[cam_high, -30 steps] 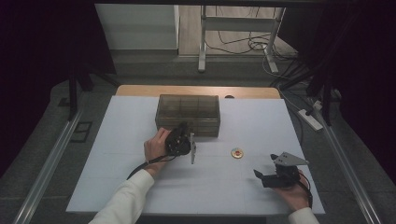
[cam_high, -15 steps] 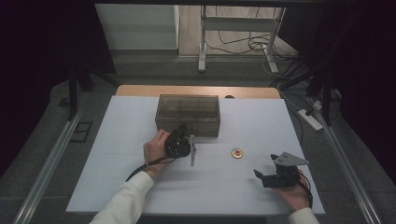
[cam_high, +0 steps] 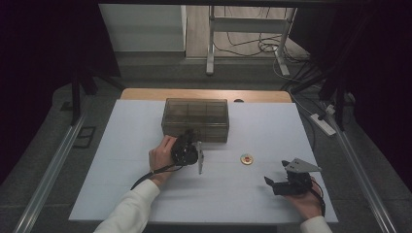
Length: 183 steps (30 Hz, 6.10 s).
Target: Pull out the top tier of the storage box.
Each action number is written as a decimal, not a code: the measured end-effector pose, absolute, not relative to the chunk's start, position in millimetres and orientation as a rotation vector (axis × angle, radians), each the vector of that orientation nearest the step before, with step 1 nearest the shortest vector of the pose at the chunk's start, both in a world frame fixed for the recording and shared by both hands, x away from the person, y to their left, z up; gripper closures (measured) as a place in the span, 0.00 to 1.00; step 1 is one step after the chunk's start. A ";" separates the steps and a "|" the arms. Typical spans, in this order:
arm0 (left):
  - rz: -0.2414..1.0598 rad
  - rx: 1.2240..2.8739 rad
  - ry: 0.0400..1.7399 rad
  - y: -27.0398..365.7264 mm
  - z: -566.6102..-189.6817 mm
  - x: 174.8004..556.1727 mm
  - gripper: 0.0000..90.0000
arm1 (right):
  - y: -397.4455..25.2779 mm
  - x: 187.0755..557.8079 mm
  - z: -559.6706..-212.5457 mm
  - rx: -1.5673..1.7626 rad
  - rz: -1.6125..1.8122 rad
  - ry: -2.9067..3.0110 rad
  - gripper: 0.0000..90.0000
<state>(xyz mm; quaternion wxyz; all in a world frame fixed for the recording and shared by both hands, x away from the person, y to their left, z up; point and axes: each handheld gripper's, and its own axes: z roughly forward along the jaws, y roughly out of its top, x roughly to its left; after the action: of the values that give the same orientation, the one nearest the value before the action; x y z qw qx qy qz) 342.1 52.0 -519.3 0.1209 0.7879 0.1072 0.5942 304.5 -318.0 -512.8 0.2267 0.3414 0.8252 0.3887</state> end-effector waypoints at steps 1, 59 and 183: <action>1.710 2.302 0.331 52.8 -517.3 341.0 0.63 | -318.0 304.5 -512.7 0.940 1.072 2.274 0.09; 0.552 2.120 0.873 124.6 -462.2 325.1 0.23 | -317.7 304.7 -512.3 0.939 1.081 2.270 0.09; 0.488 2.026 1.130 183.5 -475.6 360.7 0.26 | -193.4 381.5 -484.3 0.809 1.346 2.305 0.28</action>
<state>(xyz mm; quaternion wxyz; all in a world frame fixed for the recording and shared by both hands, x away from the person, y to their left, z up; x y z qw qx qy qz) 360.7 183.5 -475.6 0.3757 0.7920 0.4418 0.1908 381.5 -193.4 -484.3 0.1756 0.2857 0.8136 0.4750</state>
